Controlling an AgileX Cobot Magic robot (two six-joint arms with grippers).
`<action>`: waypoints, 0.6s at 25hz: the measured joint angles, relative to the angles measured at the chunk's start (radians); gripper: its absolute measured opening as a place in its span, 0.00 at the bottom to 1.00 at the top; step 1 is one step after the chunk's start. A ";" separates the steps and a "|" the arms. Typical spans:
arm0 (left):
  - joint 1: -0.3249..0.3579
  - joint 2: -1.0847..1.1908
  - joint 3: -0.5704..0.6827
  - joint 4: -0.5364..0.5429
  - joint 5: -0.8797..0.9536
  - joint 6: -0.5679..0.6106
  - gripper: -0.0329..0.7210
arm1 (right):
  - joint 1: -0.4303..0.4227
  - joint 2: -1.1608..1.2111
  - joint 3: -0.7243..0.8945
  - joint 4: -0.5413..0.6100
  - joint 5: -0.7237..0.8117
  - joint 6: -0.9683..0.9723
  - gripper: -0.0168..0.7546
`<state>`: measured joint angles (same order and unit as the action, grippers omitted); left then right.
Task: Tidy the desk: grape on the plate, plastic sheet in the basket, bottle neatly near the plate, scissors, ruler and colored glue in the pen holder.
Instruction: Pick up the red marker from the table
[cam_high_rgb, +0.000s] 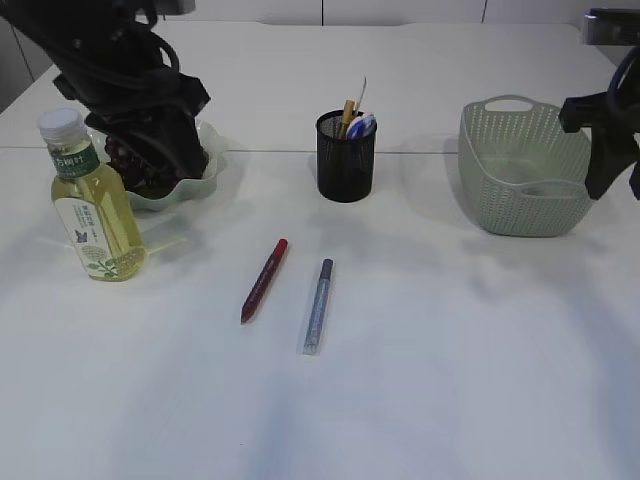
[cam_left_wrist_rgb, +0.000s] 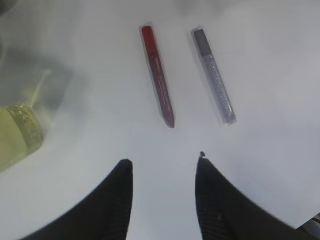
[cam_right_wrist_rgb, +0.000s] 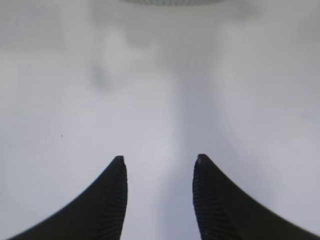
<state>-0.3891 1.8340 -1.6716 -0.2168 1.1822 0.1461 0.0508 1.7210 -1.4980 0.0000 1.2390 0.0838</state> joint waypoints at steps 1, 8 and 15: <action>-0.002 0.028 -0.022 0.000 0.012 -0.005 0.45 | 0.000 -0.019 0.022 0.000 0.000 0.000 0.48; -0.049 0.206 -0.144 0.033 0.039 -0.060 0.45 | -0.002 -0.104 0.110 0.108 0.000 0.000 0.48; -0.091 0.379 -0.251 0.084 0.040 -0.159 0.45 | -0.002 -0.109 0.117 0.137 -0.002 0.000 0.48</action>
<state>-0.4800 2.2126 -1.9225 -0.1326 1.2224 -0.0132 0.0490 1.6121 -1.3807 0.1374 1.2372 0.0838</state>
